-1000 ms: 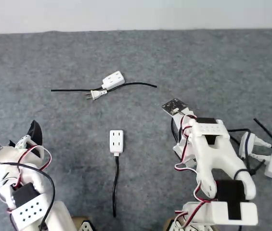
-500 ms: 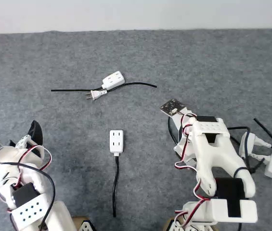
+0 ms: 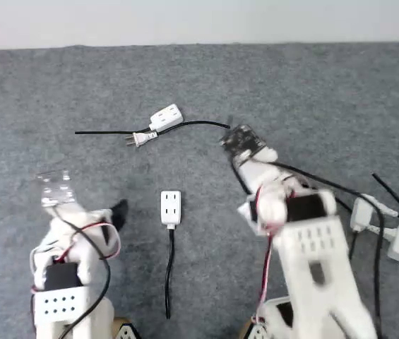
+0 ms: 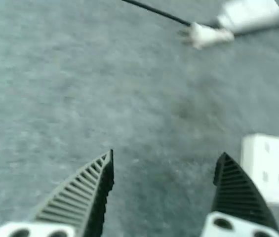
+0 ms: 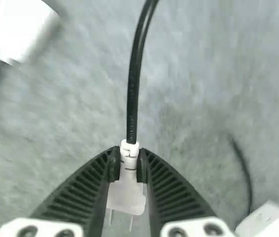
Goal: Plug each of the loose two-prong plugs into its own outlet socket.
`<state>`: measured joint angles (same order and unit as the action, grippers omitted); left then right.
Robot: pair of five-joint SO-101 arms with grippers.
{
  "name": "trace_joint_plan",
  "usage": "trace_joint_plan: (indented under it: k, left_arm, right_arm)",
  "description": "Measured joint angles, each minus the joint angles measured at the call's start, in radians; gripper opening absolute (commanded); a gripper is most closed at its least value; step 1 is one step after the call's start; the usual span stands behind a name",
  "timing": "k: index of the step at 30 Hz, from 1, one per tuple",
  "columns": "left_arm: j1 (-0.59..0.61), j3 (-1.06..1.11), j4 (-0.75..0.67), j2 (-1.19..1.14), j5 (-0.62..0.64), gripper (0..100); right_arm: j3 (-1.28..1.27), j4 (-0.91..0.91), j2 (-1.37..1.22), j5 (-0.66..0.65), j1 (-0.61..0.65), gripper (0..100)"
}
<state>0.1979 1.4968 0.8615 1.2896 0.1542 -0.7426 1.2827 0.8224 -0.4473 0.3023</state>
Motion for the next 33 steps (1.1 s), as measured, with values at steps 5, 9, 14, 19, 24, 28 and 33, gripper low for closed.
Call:
trace_joint_plan:
  k: [5,9,14,19,24,28,33]
  left_arm:
    - [-0.097,0.000,0.049,0.000,-0.014,31]
    - [-0.144,0.000,0.057,-0.069,-0.015,31]
    - [-0.210,-0.075,0.026,-0.330,-0.095,31]
    - [-0.284,-0.181,0.021,-0.569,-0.226,31]
    - [-0.334,-0.213,0.080,-0.612,-0.365,31]
    - [-0.393,-0.213,0.095,-0.612,-0.417,31]
    - [-0.456,-0.215,0.118,-0.612,-0.489,30]
  right_arm:
    - [0.000,0.021,0.187,0.083,0.153,0.9]
    - [-0.002,0.018,0.190,0.101,0.193,0.9]
    - [-0.002,-0.021,0.190,0.106,0.288,0.9]
    - [-0.052,-0.104,0.190,0.106,0.393,0.9]
    - [-0.150,-0.206,0.190,0.110,0.413,0.9]
    - [-0.195,-0.255,0.190,0.163,0.433,0.9]
    - [-0.218,-0.295,0.190,0.204,0.430,0.9]
